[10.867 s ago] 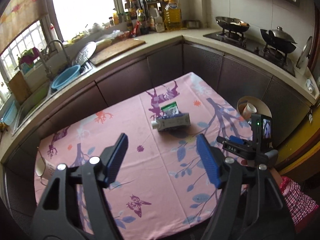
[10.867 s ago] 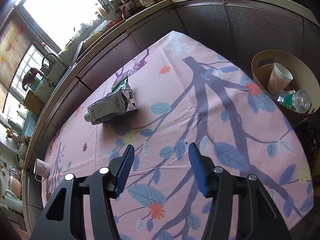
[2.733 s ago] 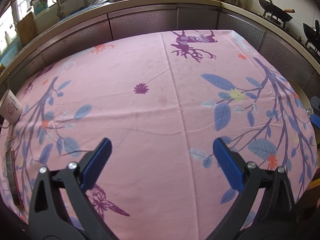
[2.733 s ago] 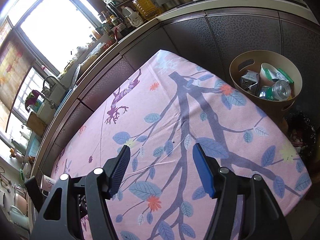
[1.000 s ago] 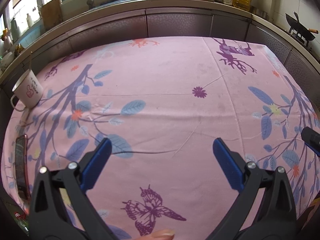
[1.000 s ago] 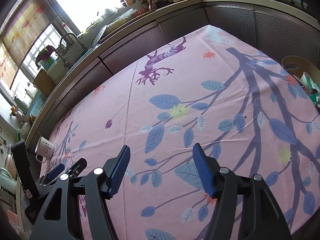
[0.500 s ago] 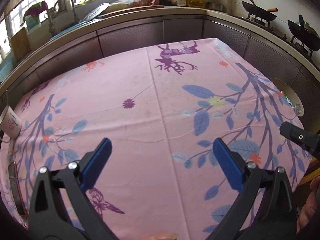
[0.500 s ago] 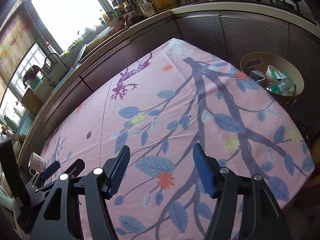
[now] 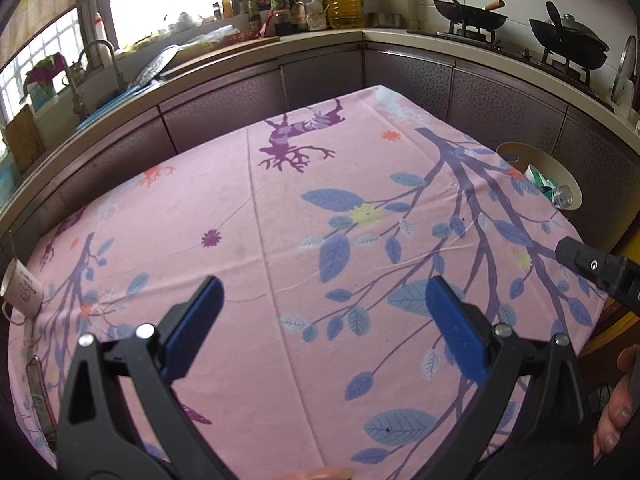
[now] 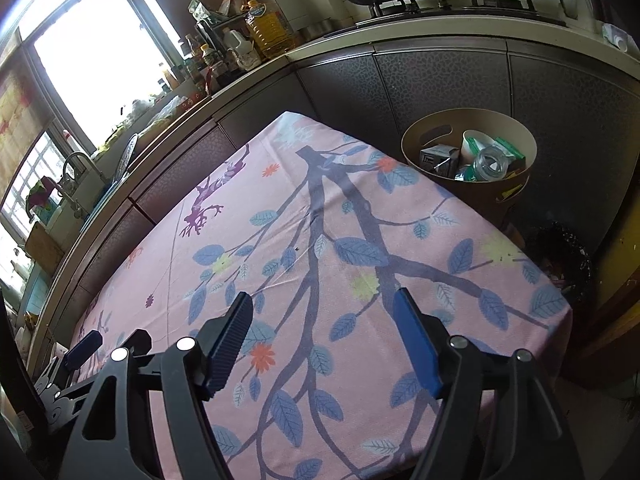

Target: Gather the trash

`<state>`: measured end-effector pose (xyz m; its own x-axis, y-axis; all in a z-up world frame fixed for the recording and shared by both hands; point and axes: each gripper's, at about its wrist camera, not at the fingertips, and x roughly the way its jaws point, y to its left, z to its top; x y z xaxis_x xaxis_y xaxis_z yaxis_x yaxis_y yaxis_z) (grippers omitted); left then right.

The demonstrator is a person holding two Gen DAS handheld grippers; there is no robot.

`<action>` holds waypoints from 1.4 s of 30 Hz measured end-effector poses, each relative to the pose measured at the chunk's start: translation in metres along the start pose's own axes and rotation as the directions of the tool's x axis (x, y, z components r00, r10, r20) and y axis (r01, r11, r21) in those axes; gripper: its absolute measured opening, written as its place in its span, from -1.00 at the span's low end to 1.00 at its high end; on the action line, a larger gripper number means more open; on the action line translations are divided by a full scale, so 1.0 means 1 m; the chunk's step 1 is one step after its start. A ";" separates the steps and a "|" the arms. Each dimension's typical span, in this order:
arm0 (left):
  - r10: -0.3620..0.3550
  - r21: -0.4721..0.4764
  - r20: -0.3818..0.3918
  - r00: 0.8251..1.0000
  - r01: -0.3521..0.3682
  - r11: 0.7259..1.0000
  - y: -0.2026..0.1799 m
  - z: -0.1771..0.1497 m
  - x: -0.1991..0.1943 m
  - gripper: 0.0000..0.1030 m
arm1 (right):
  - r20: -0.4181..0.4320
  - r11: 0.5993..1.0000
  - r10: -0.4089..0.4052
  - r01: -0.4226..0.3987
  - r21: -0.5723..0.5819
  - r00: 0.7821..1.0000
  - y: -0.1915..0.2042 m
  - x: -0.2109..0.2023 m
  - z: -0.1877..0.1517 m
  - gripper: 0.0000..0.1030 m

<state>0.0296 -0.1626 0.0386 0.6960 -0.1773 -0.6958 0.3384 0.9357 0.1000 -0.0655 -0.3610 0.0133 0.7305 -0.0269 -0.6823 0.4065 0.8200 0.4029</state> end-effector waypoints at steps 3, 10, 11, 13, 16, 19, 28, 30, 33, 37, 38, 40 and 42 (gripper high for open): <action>-0.003 0.007 0.009 1.000 0.003 1.000 -0.004 0.002 -0.002 0.88 | -0.001 1.000 0.006 -0.006 0.009 1.000 -0.002 -0.002 -0.001 0.35; 0.007 0.020 0.033 0.999 -0.008 1.000 -0.010 0.006 -0.007 0.88 | 0.007 1.000 0.009 -0.009 0.009 1.000 -0.001 -0.005 -0.002 0.35; 0.009 0.021 0.034 0.999 -0.009 1.000 -0.011 0.007 -0.007 0.88 | 0.004 1.000 0.009 -0.009 0.009 1.000 -0.002 -0.005 -0.002 0.35; 0.007 0.020 0.032 0.999 -0.007 1.000 -0.011 0.007 -0.007 0.88 | -0.001 1.000 0.010 -0.010 0.010 1.000 -0.002 -0.004 -0.003 0.35; 0.008 0.021 0.028 1.000 -0.009 1.000 -0.011 0.006 -0.007 0.88 | -0.009 1.000 0.011 -0.010 0.012 1.000 -0.001 -0.003 -0.005 0.35; 0.007 0.021 0.027 1.000 -0.008 1.000 -0.010 0.006 -0.006 0.88 | -0.011 1.000 0.010 -0.010 0.012 1.000 0.000 -0.002 -0.006 0.35; 0.011 0.014 0.019 1.000 -0.011 1.000 -0.007 0.002 -0.004 0.88 | -0.022 1.000 0.012 -0.011 0.016 1.000 0.000 0.002 -0.008 0.35; 0.012 0.012 0.018 1.000 -0.012 1.000 -0.006 0.001 -0.004 0.88 | -0.025 1.000 0.012 -0.011 0.017 1.000 0.000 0.003 -0.008 0.35; 0.011 0.009 0.018 1.000 -0.011 1.000 -0.006 0.000 -0.003 0.88 | -0.028 1.000 0.012 -0.011 0.019 1.000 0.000 0.004 -0.009 0.35; 0.012 0.011 0.017 1.000 -0.012 1.000 -0.006 0.001 -0.003 0.88 | -0.031 1.000 0.013 -0.012 0.020 0.999 0.000 0.005 -0.009 0.35; 0.012 0.011 0.016 1.000 -0.012 1.000 -0.006 0.000 -0.003 0.88 | -0.032 1.000 0.013 -0.012 0.019 0.999 -0.001 0.005 -0.009 0.35; 0.012 0.011 0.017 1.000 -0.012 1.000 -0.007 0.000 -0.003 0.88 | -0.034 1.000 0.013 -0.013 0.020 0.999 -0.001 0.006 -0.009 0.35; 0.012 0.011 0.017 1.000 -0.013 1.000 -0.007 0.000 -0.003 0.88 | -0.036 1.000 0.014 -0.013 0.024 0.999 -0.002 0.006 -0.010 0.35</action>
<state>0.0250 -0.1683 0.0404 0.7109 -0.1709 -0.6822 0.3365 0.9344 0.1166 -0.0670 -0.3570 0.0028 0.7160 0.0049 -0.6980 0.4101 0.8063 0.4263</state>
